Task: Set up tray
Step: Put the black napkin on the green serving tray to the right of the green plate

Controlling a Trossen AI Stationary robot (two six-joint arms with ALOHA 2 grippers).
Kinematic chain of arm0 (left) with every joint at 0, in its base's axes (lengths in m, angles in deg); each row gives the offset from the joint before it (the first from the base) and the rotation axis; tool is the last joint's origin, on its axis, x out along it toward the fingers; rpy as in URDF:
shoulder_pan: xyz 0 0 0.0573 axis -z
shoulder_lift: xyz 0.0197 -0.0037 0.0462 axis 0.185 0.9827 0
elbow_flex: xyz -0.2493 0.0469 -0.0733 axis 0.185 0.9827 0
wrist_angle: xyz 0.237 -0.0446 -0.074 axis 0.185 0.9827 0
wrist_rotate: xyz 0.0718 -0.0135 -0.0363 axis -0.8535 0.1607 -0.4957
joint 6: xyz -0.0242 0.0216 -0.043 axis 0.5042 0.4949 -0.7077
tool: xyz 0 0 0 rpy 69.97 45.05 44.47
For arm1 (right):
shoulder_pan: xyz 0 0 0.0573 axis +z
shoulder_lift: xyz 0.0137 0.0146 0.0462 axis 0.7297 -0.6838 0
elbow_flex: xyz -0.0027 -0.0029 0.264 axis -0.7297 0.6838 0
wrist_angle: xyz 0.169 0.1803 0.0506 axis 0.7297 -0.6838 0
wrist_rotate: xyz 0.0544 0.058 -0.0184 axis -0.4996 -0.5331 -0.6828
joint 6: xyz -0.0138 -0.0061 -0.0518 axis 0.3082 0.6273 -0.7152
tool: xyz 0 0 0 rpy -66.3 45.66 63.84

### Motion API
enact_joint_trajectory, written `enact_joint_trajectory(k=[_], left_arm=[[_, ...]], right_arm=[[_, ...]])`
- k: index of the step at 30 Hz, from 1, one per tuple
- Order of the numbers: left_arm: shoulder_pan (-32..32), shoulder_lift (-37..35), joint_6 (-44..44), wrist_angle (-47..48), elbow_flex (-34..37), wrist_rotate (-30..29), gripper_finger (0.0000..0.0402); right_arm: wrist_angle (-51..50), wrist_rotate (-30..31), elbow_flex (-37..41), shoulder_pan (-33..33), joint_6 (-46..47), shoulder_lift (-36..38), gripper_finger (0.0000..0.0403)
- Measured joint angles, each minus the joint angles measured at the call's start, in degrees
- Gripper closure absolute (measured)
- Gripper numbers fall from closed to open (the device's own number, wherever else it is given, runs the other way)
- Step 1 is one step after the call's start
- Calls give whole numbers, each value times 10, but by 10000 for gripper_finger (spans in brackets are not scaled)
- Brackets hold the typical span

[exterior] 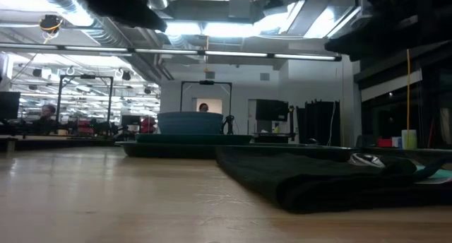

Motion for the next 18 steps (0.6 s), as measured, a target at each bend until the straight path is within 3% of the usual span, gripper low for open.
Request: enact_joint_trajectory(k=[6,12,18], left_arm=[[31,-33,-5,-114,87,-64,401],[34,-50,-46,-166,116,-62,399],[35,-51,-66,-176,116,-52,399]], right_arm=[[-115,46,-89,67,45,-46,399],[-240,57,-220,131,81,-164,399],[-325,107,-335,205,162,-308,399]])
